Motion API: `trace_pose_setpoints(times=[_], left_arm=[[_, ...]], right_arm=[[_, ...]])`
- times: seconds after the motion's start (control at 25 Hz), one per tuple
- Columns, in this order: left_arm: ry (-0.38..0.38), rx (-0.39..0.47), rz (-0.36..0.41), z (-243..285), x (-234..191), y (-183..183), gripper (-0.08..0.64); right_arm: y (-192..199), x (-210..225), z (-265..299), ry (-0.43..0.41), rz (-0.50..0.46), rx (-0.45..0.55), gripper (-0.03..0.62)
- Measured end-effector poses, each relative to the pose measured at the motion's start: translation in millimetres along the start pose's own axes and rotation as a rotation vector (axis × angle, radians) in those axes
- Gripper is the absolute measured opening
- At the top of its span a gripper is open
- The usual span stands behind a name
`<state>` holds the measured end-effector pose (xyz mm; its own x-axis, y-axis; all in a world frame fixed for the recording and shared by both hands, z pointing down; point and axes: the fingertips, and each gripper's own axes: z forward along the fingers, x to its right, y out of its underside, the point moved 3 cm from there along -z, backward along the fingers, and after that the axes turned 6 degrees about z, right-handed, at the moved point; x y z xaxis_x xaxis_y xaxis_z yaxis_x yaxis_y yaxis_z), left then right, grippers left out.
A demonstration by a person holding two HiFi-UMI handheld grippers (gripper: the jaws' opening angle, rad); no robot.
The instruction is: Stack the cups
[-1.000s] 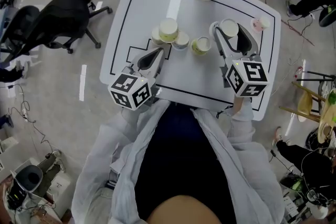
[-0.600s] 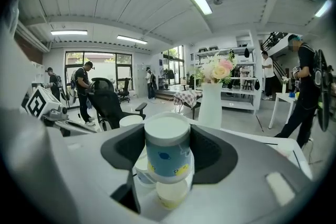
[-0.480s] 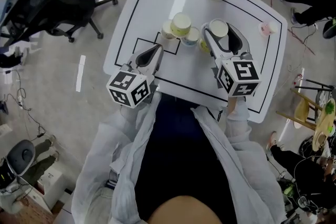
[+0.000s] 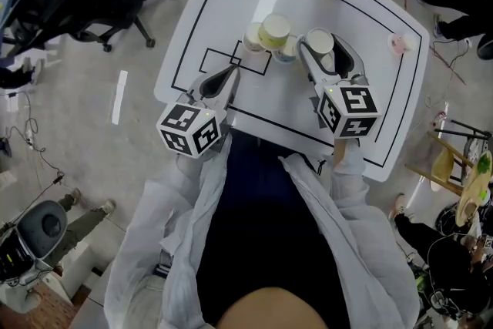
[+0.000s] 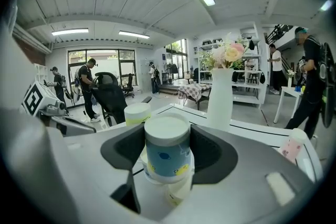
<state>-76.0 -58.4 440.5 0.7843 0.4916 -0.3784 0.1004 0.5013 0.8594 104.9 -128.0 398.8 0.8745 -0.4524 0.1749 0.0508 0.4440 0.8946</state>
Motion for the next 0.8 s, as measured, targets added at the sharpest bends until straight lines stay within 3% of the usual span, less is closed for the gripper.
trace_pose_setpoints(times=[0.52, 0.8], left_arm=[[-0.003, -0.007, -0.005, 0, 5, 5, -0.003], [0.021, -0.012, 0.011, -2, 14, 6, -0.003]], right_arm=[[6, 0, 2, 0.0, -0.035, 0.01, 0.278], [6, -4, -3, -0.006, -0.035, 0.018, 0.38]])
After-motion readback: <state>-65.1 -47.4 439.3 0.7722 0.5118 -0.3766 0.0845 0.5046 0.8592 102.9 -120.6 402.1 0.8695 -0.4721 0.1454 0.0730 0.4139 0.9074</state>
